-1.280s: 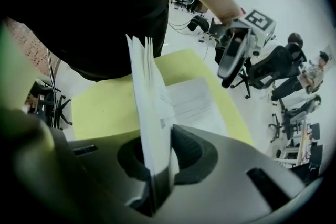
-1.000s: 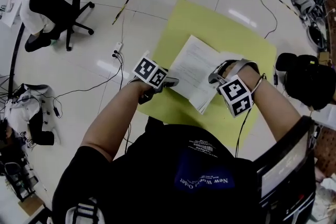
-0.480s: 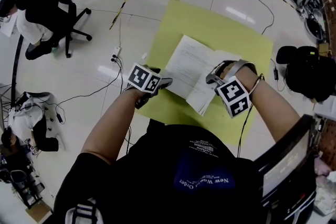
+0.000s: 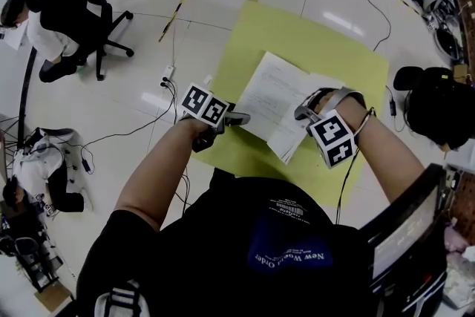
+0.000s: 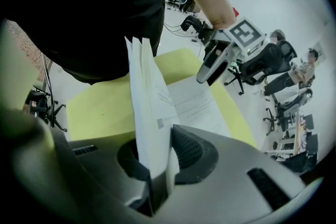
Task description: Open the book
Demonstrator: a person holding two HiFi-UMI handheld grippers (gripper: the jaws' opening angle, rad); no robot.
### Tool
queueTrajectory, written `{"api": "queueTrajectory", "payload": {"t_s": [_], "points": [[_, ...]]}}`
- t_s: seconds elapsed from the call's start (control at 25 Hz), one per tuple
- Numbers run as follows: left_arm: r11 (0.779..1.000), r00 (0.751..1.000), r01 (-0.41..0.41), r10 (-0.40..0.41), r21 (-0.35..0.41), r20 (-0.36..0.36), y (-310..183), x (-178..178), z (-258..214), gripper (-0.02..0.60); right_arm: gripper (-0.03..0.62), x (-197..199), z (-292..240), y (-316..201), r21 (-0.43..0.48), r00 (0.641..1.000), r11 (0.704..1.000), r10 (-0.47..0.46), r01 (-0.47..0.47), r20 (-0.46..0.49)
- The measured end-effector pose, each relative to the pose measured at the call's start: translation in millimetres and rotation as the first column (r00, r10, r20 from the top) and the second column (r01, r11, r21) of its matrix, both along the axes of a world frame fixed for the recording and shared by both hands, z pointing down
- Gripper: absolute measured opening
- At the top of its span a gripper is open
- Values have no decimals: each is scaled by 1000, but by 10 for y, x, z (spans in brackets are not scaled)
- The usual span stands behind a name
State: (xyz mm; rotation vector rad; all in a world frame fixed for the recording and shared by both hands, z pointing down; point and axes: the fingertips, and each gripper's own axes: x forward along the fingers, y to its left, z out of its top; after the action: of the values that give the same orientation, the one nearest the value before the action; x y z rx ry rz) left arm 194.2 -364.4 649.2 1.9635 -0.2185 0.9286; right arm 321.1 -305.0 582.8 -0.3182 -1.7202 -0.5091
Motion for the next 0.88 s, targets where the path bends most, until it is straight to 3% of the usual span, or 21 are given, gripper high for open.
{"api": "queueTrajectory", "payload": {"t_s": [0.08, 0.2, 0.44, 0.64, 0.8, 0.88], "points": [[999, 994, 37, -40, -33, -101, -11, 75, -154, 296, 23, 13, 7, 8, -1, 1000, 1000, 6, -6, 4], [995, 966, 81, -91, -51, -242, -18, 248, -406, 172, 23, 40, -13, 46, 1, 1000, 1000, 21, -21, 12], [999, 939, 34, -28, 11, -342, 113, 547, -717, 91, 25, 136, -7, 151, 5, 998, 998, 65, -66, 22], [991, 878, -112, 134, 77, -460, 605, 1025, -1018, 84, 31, 288, 11, 277, 34, 986, 990, 131, -135, 100], [962, 821, -262, 264, 76, -506, 1061, 1506, -1044, 85, 39, 512, 67, 412, 77, 963, 974, 196, -213, 183], [943, 797, -326, 310, 63, -519, 1243, 1748, -1012, 86, 78, 745, 148, 583, 77, 950, 959, 255, -272, 180]]}}
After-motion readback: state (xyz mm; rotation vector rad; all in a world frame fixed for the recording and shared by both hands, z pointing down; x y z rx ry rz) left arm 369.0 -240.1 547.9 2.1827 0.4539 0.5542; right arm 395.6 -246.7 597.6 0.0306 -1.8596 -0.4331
